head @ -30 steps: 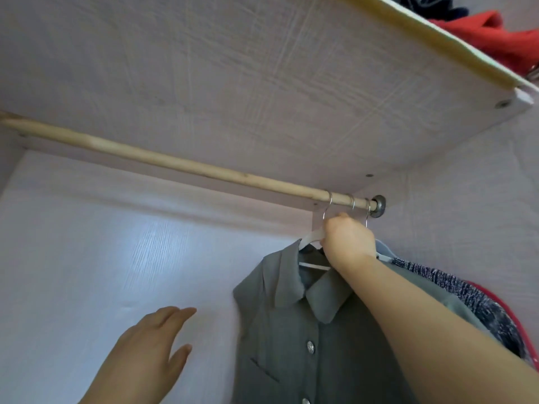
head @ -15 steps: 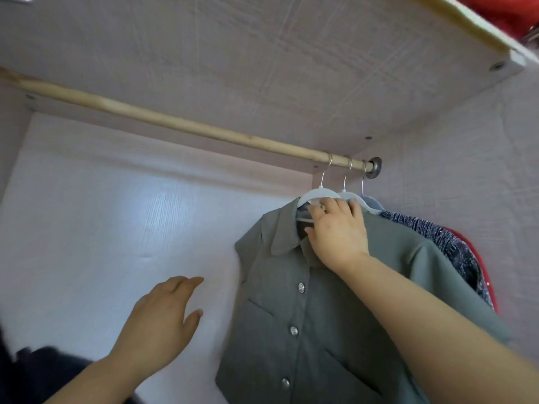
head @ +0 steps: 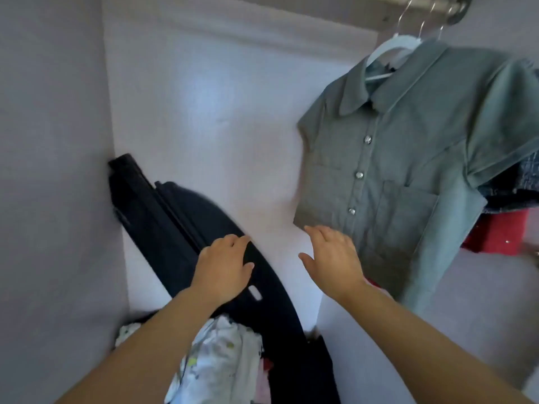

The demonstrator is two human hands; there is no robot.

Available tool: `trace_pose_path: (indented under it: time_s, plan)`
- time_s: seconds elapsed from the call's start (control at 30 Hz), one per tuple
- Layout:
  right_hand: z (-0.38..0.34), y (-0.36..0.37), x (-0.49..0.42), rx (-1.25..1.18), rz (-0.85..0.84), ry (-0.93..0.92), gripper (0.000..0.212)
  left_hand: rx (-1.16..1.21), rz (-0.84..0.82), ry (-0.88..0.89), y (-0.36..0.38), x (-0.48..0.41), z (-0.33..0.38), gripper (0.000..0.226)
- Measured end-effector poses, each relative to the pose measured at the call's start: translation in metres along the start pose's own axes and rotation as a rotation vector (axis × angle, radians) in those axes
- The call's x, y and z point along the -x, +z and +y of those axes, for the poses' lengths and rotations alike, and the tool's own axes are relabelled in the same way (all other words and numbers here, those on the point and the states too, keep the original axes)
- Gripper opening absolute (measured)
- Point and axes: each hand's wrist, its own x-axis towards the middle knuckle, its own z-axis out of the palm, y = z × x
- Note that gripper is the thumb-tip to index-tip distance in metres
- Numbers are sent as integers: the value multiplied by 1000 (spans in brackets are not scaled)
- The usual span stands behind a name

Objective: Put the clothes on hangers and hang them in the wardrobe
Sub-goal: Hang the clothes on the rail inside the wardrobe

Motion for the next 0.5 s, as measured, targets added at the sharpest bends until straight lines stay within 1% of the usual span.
trace_pose_path:
  time_s: [0.13, 0.27, 0.4, 0.5]
  plan:
    - [-36, 44, 82, -99, -164, -38, 55, 9, -163, -113, 31, 90, -13, 56]
    - [-72, 77, 159, -140, -336, -130, 55, -3, -355, -266, 53, 195, -24, 57]
    - [-107, 97, 232, -149, -457, -297, 55, -62, -469, -430, 57, 304, -24, 55]
    - [-134, 98, 294, -171, -527, -453, 55, -51, -544, -629, 50, 391, -5, 58]
